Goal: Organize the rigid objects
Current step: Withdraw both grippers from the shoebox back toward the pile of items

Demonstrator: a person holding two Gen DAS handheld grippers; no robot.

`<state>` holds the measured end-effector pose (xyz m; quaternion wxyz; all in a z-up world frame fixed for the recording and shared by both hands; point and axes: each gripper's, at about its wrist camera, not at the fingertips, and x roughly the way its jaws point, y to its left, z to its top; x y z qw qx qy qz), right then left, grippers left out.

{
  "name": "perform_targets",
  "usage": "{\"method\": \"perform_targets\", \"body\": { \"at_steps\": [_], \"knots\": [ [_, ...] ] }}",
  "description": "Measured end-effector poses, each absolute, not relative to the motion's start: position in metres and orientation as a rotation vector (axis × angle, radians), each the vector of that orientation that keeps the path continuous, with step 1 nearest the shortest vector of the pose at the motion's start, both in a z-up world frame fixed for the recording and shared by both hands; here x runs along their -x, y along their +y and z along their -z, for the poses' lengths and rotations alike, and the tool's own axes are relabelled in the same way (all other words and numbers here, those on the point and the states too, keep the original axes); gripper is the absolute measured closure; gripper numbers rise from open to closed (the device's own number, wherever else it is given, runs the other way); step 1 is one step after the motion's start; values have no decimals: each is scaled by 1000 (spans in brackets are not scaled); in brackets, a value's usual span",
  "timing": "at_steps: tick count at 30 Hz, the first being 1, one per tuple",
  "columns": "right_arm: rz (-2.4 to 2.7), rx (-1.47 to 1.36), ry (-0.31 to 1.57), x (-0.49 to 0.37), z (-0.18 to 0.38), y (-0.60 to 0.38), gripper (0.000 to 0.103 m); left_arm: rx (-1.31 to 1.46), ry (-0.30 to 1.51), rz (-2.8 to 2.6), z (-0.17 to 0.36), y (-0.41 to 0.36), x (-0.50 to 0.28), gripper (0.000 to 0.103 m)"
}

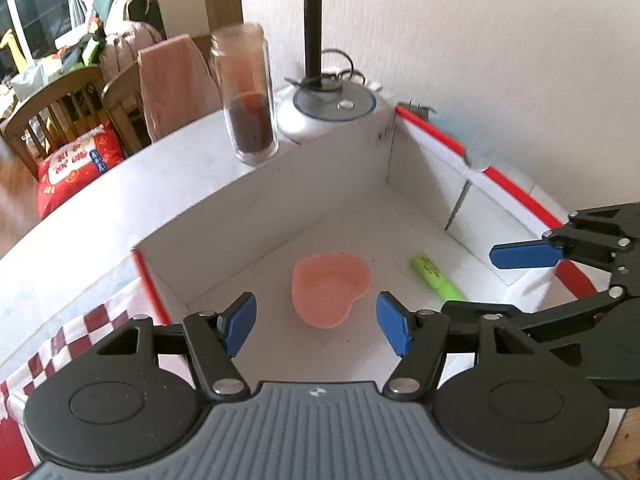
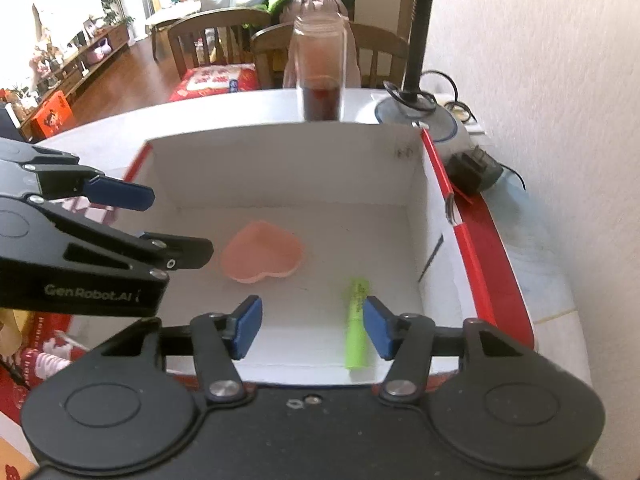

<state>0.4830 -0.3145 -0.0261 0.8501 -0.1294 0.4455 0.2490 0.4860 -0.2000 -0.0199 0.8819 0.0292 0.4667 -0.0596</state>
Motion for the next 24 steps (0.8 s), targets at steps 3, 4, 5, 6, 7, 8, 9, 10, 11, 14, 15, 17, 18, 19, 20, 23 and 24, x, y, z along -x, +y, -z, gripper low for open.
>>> {"method": "perform_targets", "body": {
  "at_steps": [3,4,5,6,7,8,9,10,11,14,15,17,18,19,20,23,24],
  "knots": [
    [-529,263,916,-470,18,-311,42,-54,937,128,9,-195,-469,37],
    [-530,261,908,-465,15,-310,41,-51,924,130,5,-192,-463,37],
    [-530,258,902,-460,12,-309,41,-49,913,133,2,-190,-457,37],
    [-532,253,894,-454,9,-308,39,-47,901,135,-2,-187,-450,37],
    [-535,249,887,-451,6,-306,39,-44,887,136,-6,-183,-442,37],
    [-536,247,879,-446,4,-304,38,-39,877,137,-10,-179,-435,37],
    [-536,243,869,-441,1,-302,35,-36,867,138,-13,-176,-429,37],
    [-537,239,860,-435,-2,-301,34,-33,853,137,-16,-172,-422,37],
    [-539,236,852,-430,-5,-299,34,-31,841,135,-19,-168,-415,36],
    [-537,223,828,-413,-12,-291,30,-20,807,136,-28,-155,-392,32],
    [-536,217,819,-407,-14,-289,28,-19,799,137,-31,-150,-385,32],
    [-532,205,805,-397,-17,-284,26,-15,785,140,-35,-142,-372,32],
    [-527,199,799,-391,-18,-281,25,-13,777,141,-38,-137,-364,32],
    [-525,193,793,-387,-19,-278,23,-11,770,143,-40,-132,-358,32],
    [-523,183,787,-382,-20,-276,22,-9,763,145,-42,-128,-351,32],
    [-521,150,774,-367,-22,-269,20,-3,747,149,-46,-114,-331,28],
    [-520,139,768,-361,-22,-266,18,-3,740,147,-47,-109,-324,26]
  ]
}}
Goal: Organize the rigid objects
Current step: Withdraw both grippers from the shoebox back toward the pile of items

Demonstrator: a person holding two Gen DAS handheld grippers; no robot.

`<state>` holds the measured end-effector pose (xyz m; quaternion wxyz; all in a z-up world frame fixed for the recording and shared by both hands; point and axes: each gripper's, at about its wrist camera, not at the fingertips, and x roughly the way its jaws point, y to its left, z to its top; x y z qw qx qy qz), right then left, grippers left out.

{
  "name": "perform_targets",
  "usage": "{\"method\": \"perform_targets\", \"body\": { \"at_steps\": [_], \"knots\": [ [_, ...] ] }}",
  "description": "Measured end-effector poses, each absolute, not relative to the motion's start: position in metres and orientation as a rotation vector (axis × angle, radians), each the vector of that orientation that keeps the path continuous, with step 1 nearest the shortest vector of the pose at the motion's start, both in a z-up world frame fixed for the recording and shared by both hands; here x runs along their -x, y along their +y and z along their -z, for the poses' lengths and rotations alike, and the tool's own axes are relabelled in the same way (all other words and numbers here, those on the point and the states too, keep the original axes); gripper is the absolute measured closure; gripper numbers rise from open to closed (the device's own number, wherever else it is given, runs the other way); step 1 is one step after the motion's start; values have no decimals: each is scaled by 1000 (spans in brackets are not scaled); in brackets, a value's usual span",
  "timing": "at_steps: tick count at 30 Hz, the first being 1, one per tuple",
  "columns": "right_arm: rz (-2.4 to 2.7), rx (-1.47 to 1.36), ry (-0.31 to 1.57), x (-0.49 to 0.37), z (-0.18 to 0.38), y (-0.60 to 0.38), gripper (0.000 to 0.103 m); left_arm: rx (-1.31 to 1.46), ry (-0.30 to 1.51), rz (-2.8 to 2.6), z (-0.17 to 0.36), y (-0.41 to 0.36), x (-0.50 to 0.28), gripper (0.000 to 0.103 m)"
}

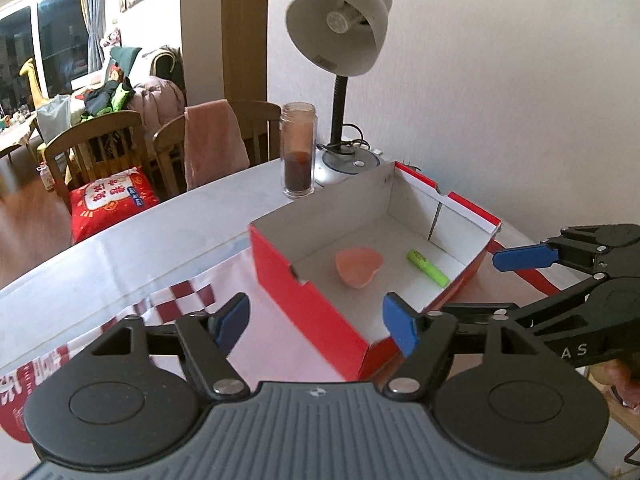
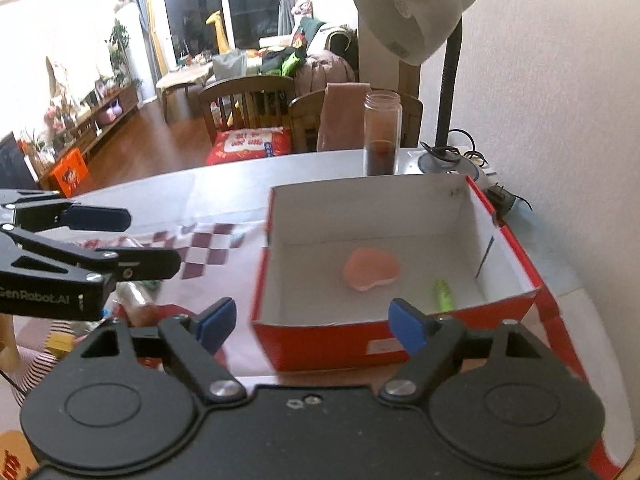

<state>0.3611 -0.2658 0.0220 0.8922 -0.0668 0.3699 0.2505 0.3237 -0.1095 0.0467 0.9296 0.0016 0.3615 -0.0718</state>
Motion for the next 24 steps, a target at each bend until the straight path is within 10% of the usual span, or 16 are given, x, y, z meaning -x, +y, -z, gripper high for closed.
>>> {"method": "perform_targets", "body": {
  "at_steps": [24],
  "knots": [
    [-614,55,723,-269,0,-182,0,56,653,-24,-14,35,-192,18]
  ]
}}
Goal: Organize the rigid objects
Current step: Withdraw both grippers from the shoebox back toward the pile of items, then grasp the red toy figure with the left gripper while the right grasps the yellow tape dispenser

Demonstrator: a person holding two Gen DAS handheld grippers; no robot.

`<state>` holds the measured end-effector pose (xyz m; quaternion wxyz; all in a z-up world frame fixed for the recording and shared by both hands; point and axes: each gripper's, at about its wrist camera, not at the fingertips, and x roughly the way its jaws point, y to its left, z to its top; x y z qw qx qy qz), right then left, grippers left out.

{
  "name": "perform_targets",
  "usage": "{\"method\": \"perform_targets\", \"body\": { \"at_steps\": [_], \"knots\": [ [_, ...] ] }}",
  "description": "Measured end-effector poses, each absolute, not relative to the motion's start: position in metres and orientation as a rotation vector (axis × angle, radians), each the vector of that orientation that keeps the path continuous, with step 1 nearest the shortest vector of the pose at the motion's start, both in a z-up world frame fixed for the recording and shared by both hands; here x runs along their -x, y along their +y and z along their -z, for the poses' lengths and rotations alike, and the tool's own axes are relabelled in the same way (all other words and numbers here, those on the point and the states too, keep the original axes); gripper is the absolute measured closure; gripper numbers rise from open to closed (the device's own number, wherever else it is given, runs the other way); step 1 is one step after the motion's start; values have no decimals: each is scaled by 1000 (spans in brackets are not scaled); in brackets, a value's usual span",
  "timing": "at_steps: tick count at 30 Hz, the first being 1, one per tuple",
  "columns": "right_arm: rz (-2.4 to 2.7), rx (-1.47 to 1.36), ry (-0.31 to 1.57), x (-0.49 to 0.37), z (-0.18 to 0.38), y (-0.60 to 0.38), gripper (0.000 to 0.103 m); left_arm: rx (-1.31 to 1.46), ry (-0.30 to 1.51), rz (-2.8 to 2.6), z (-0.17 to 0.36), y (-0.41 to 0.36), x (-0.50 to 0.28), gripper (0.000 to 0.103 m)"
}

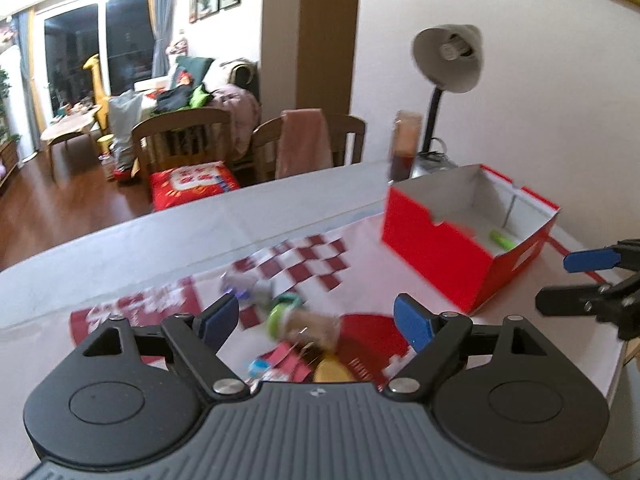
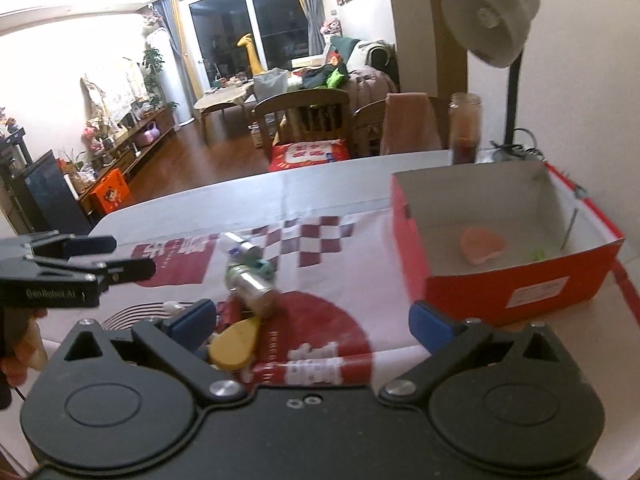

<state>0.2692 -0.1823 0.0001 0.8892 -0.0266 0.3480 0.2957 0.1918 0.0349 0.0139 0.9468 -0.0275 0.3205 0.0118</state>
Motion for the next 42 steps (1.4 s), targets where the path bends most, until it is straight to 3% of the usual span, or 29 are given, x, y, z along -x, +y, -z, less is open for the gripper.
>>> {"method": "perform_targets", "body": {
  "at_steps": [21,42],
  "knots": [
    [-620,124,896,-272,75,-96,1,5,741,-8,95,45,-143,18],
    [-691,221,1005,-284,119,-41,16,-37,830,75,140,21,-145,18]
  ]
}}
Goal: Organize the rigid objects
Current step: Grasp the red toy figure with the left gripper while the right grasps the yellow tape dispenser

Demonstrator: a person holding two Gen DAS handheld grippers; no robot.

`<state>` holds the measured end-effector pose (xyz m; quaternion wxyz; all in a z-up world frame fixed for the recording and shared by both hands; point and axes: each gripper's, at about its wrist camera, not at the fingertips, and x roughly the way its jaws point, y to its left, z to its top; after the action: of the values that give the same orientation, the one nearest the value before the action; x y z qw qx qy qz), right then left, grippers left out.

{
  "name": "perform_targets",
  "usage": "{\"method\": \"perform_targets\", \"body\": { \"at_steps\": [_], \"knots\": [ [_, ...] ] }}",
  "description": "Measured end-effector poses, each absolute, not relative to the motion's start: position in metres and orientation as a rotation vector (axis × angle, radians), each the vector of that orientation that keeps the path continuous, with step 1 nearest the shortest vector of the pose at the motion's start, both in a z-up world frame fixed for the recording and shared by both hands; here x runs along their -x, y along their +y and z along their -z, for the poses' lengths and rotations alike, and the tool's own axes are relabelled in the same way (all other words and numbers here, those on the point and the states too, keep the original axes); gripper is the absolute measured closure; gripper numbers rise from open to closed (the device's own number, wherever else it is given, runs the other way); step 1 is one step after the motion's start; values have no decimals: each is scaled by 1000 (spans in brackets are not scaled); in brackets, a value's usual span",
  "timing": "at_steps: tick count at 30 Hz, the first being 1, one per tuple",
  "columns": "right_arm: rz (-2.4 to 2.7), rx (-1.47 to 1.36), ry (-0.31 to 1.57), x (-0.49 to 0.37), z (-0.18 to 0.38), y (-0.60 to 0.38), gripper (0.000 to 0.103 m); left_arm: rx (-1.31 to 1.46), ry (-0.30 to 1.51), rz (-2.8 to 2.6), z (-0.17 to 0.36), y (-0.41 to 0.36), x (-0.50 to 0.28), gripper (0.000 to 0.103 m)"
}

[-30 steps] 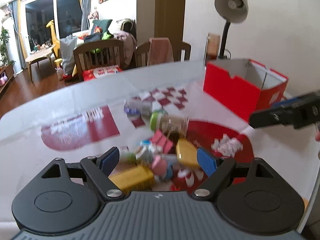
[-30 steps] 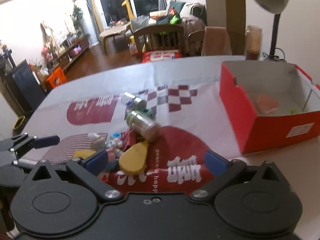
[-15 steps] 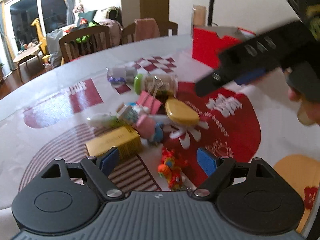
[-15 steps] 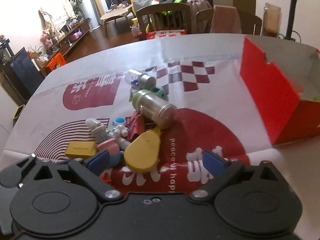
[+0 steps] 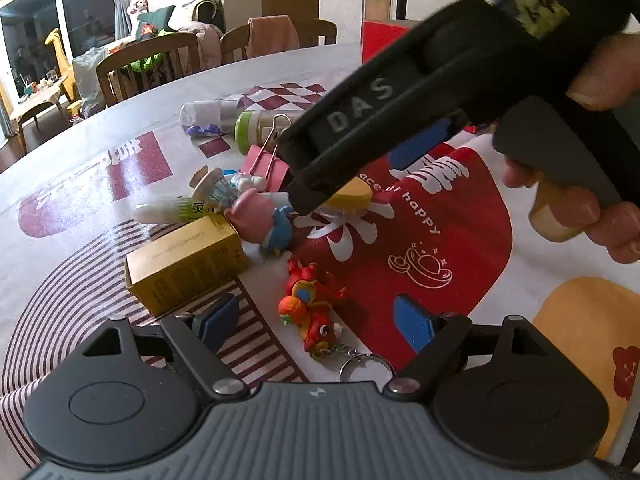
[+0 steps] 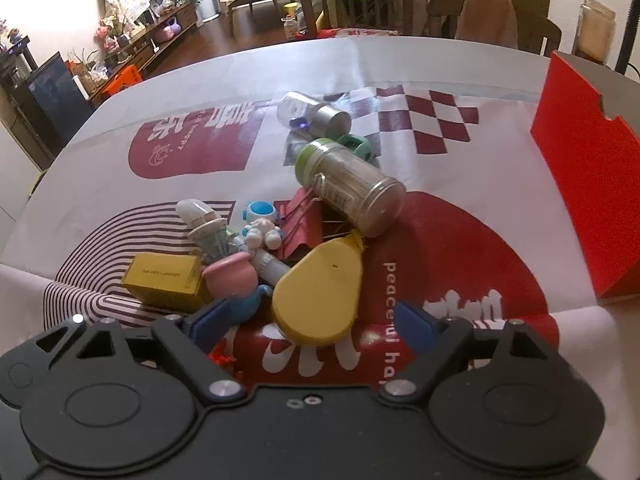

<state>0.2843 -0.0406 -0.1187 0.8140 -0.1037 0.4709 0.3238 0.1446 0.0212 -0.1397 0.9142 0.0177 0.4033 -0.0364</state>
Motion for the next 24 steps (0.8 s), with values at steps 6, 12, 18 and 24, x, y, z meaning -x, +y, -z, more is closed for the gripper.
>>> {"method": "perform_targets", "body": {
  "at_steps": [6,12,18,24],
  "knots": [
    [-691,196,1036,-291,126,-38,26,-41,831,69,141,19,-145,25],
    [-699,201,1046,-292,128,-34,37,-81,827,56,143,15,-147,38],
    [-674,221,1038,-292,129,-34,52,-87,822,68,141,13,-147,64],
    [-664,238,1007,-285,123,-38,52,-88,823,61,140,14,-146,68]
  ]
}}
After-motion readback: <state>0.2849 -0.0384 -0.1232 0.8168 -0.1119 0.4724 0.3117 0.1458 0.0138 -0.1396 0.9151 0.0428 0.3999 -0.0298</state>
